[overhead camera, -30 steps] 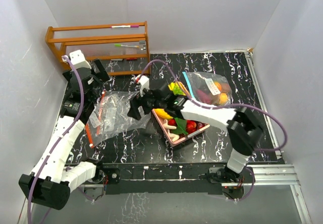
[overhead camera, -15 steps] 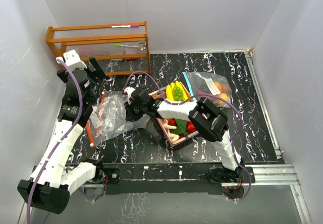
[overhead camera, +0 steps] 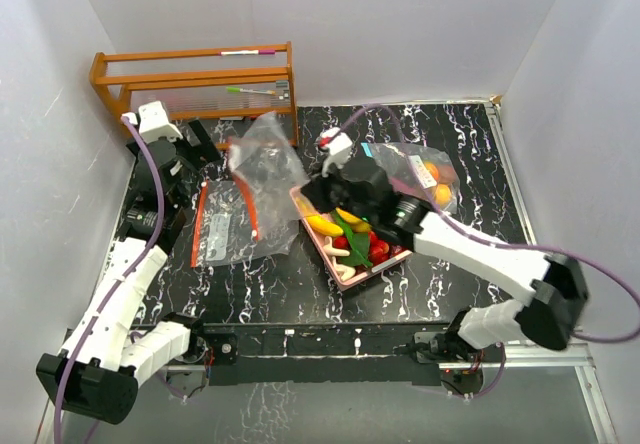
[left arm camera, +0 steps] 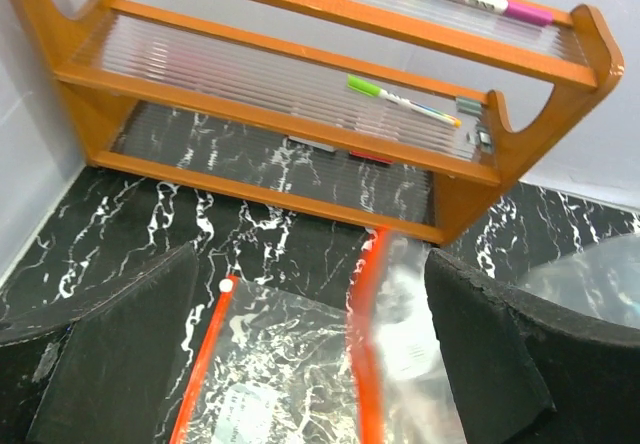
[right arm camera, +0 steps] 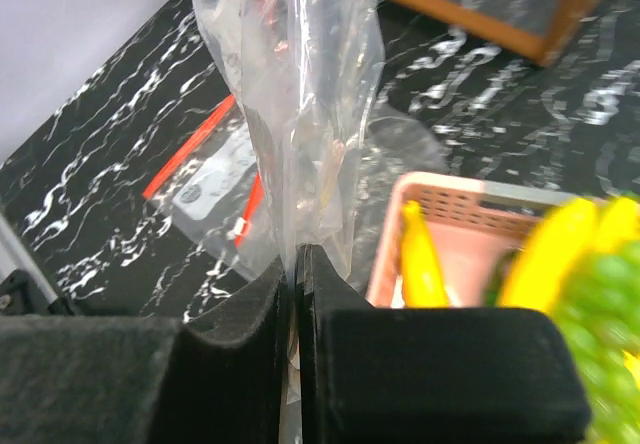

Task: Place the food in the zip-top bag and seal the zipper
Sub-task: Move the zipper food storage bag to the center of the board.

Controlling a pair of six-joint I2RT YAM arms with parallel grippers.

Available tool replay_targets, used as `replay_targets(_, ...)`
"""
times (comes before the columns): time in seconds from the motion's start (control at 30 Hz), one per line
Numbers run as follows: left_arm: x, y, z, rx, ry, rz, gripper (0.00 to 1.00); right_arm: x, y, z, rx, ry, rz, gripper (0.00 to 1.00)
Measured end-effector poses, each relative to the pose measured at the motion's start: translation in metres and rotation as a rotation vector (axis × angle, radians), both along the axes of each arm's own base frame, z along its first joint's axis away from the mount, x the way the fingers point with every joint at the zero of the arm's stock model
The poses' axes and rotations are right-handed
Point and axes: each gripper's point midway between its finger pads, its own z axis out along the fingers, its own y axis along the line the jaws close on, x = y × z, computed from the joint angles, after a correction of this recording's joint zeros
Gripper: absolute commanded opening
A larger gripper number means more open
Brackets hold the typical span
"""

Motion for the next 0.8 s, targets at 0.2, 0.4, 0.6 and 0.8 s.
replay_targets(0.2,0.005,-0.013,-0.012,-0.028,0.028,-0.057,0.93,-0.013,-0.068,-0.019,-0.032,-0.004,-0.189,0.08)
replay_targets(0.4,0.007,-0.028,-0.027,-0.076,0.045,-0.125,0.93,-0.032,-0.133,-0.094,-0.216,0.127,-0.385,0.39)
replay_targets(0.6,0.007,-0.039,-0.059,-0.121,0.117,-0.166,0.93,-0.017,-0.164,-0.072,-0.31,0.113,-0.586,0.56)
replay_targets(0.8,0.007,-0.042,-0.062,-0.147,0.125,-0.167,0.92,0.004,-0.15,-0.024,-0.287,0.013,-0.575,0.72)
